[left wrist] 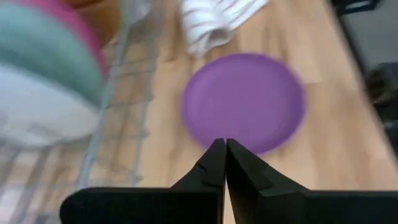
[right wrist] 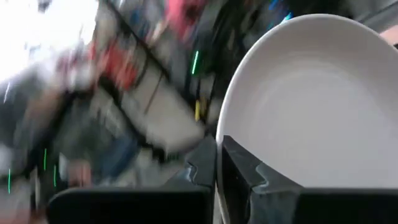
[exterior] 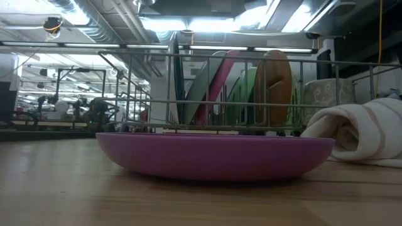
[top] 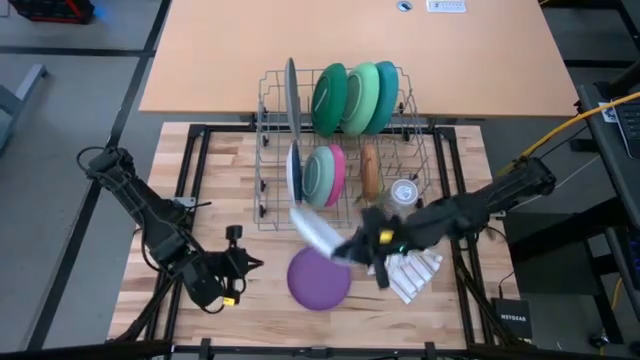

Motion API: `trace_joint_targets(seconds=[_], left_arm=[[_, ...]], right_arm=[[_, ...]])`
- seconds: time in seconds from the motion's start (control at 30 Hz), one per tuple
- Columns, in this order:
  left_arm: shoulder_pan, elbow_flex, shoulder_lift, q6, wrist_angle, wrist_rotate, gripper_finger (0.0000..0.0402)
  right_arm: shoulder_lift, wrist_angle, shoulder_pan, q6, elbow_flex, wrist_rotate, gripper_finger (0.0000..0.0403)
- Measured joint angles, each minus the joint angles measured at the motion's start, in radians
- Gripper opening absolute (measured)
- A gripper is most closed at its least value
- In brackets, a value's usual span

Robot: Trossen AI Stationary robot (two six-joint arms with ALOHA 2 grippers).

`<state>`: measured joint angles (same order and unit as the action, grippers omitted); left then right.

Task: Sort dishes
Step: Put the white plate in the dish rack

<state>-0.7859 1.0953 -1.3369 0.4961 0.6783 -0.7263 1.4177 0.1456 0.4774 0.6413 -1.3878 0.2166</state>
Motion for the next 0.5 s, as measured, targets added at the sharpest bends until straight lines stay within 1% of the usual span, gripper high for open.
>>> trace_joint_targets(seconds=[0.07, 0.13, 0.2, 0.3, 0.33, 0.4, 0.5], left_arm=[[-0.01, -0.006, 0.0, 0.067, 0.063, -0.045, 0.0003], [-0.019, -0.02, 0.0, 0.098, 0.097, -0.079, 0.0001], [-0.022, -0.04, 0.0, 0.108, 0.096, -0.095, 0.0001], [-0.022, -0.073, 0.0, 0.122, 0.089, -0.097, 0.0003], [-0.022, -0.083, 0.0, 0.129, 0.091, -0.097, 0.0002], [-0.022, -0.105, 0.0, 0.134, 0.083, -0.1, 0.0001], [-0.022, -0.143, -0.001, 0.133, 0.052, -0.11, 0.0002]], right_arm=[[-0.031, 0.0, 0.001, 0.065, -0.033, 0.122, 0.0015], [-0.067, -0.005, 0.0, 0.106, -0.054, 0.247, 0.001], [-0.109, -0.003, 0.0, 0.141, -0.061, 0.362, 0.0007], [-0.17, 0.022, -0.009, 0.203, -0.061, 0.504, 0.0007], [-0.187, 0.045, -0.016, 0.234, -0.062, 0.543, 0.0007], [-0.214, 0.087, -0.031, 0.308, -0.056, 0.586, 0.0007], [-0.228, 0.143, -0.072, 0.384, -0.032, 0.601, 0.0007]])
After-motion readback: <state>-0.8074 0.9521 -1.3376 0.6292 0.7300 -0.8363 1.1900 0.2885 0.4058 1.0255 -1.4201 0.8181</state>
